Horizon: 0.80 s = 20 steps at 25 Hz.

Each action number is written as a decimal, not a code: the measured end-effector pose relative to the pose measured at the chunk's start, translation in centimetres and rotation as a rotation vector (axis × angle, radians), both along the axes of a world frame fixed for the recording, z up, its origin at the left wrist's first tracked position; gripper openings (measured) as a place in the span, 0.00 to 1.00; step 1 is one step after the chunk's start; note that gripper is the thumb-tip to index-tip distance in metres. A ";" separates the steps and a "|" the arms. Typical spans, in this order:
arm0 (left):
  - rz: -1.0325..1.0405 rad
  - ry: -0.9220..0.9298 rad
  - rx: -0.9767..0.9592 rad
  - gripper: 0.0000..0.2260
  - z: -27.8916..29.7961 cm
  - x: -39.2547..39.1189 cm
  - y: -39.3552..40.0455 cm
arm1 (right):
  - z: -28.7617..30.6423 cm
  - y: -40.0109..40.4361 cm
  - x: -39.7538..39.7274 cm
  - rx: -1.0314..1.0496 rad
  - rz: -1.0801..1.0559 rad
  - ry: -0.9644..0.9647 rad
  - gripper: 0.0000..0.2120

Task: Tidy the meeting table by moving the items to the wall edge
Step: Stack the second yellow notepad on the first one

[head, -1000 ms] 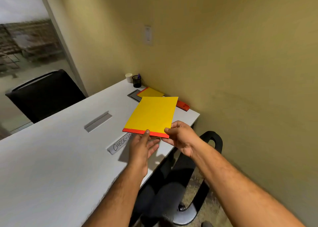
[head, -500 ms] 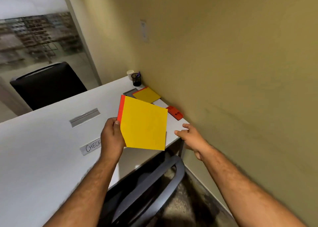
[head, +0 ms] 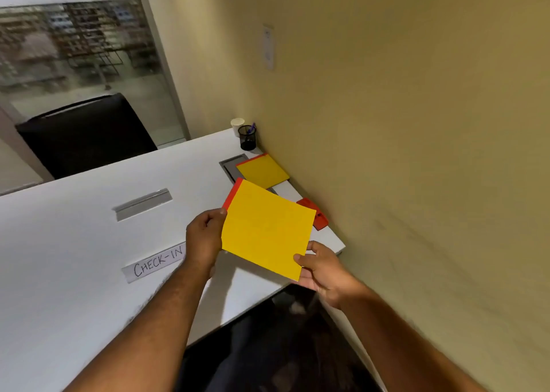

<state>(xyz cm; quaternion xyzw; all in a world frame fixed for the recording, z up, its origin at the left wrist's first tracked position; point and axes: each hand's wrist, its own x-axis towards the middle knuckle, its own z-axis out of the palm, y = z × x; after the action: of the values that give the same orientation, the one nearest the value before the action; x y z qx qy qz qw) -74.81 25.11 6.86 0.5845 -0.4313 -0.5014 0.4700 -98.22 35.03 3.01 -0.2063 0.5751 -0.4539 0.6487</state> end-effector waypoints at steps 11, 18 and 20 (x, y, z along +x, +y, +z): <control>0.298 0.215 0.270 0.07 -6.3 -4.5 -4.7 | -4.8 -20.8 0.1 -0.018 -0.109 -0.198 0.20; 0.411 0.056 0.410 0.06 -11.5 -5.0 -5.8 | -6.2 -37.7 0.9 0.240 -0.402 -0.482 0.22; 0.412 0.042 0.458 0.05 -12.9 -5.1 -5.3 | -7.7 -40.4 0.8 0.317 -0.442 -0.434 0.25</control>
<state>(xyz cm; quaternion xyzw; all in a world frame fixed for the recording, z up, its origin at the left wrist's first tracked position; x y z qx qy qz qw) -79.93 19.82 -6.00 0.7399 -0.1694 -0.4917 0.4267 -97.40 -5.40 -4.71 0.1280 0.5179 -0.5215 0.6659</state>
